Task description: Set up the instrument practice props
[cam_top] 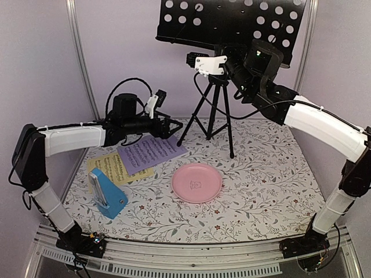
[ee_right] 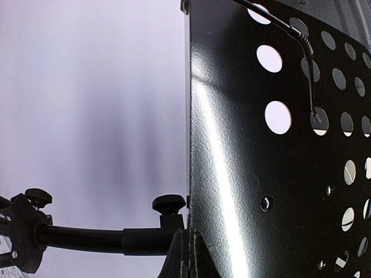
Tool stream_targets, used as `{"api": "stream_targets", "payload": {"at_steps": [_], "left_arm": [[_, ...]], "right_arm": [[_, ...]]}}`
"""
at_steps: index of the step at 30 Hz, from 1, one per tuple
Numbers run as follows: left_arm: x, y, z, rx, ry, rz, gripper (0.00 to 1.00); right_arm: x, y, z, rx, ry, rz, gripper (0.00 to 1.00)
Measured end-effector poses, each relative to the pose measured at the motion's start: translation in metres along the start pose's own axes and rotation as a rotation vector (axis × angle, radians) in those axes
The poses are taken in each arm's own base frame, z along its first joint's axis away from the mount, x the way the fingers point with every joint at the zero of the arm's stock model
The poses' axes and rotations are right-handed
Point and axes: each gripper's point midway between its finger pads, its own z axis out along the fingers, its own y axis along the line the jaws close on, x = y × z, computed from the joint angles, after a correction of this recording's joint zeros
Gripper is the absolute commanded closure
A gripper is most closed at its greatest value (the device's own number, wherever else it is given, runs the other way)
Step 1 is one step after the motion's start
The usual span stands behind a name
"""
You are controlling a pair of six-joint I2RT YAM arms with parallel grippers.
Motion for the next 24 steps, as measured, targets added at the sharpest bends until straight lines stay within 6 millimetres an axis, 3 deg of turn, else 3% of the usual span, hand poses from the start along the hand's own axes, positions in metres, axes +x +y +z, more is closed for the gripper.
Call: {"api": "stream_targets", "payload": {"at_steps": [7,12,18,21,22,24], "left_arm": [[0.003,-0.002,0.035,0.037,0.022,0.003,0.11],[0.013,-0.005,0.046,0.055,0.045,-0.003,0.11],[0.016,-0.011,0.048,0.066,0.054,-0.002,0.11],[0.016,-0.011,0.048,0.066,0.054,0.002,0.11],[0.016,-0.011,0.048,0.067,0.054,0.003,0.11],[0.014,-0.010,0.051,0.068,0.050,0.006,0.11]], "right_arm": [[0.032,0.044,0.002,-0.084,0.060,-0.024,1.00],[0.049,0.080,0.004,-0.172,0.087,-0.050,1.00],[0.055,0.089,0.005,-0.157,0.101,-0.052,1.00],[0.054,0.088,0.005,-0.148,0.101,-0.051,0.88],[0.054,0.089,0.005,-0.147,0.100,-0.051,0.73],[0.054,0.084,0.005,-0.125,0.100,-0.042,0.57]]}}
